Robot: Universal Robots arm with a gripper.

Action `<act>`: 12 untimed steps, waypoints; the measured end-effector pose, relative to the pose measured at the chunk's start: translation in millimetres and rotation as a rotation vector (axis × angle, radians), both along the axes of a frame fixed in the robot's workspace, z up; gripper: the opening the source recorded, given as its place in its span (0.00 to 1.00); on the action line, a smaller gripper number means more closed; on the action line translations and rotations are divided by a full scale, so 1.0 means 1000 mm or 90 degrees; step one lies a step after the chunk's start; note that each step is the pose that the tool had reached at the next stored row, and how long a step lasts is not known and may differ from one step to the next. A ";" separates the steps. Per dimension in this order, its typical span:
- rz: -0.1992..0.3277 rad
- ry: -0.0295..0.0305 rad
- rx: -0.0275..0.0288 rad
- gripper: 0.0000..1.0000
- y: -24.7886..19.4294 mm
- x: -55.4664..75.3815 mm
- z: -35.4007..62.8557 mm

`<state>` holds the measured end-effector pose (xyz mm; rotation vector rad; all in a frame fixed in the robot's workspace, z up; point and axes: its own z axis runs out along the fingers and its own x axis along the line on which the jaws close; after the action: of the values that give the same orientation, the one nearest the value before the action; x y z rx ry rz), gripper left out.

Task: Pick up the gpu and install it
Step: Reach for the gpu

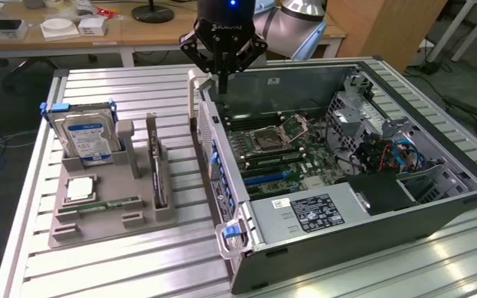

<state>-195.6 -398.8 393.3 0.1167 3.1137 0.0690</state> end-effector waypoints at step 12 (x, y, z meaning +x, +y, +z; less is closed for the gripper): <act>0.000 0.0000 0.0000 0.10 0.0000 -0.011 0.0000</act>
<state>-206.6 -398.8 393.3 0.1165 3.1137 0.0690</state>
